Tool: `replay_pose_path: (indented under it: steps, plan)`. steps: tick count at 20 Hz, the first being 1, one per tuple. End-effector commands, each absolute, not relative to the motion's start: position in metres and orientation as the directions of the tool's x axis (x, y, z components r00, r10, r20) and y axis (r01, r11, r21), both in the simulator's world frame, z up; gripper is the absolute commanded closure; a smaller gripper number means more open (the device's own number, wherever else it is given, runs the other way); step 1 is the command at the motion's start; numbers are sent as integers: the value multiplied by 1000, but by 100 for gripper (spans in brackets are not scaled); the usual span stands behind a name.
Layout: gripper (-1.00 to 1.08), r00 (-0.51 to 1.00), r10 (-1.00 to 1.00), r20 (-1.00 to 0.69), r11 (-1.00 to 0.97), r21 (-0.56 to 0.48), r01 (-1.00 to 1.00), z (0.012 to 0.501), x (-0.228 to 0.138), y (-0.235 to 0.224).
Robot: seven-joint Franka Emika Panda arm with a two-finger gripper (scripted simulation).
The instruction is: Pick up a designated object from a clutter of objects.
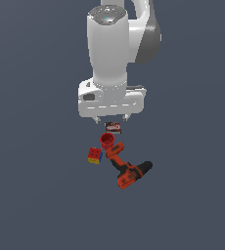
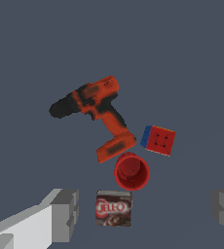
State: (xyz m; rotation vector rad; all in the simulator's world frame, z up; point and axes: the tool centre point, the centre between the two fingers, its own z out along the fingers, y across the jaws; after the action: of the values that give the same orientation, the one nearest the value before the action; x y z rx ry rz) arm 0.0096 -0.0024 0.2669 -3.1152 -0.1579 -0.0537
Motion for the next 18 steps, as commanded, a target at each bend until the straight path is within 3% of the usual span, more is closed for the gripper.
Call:
replay_pose_path:
  steps: [1,10,18]
  plan:
    - [-92,991,134,31,-991,-16,134,245,8,-6]
    - [-92,961,278,13,-961,-3,278,155,-12,-18]
    - [-92,935,356,3,-935,0,356,109,-31,-24]
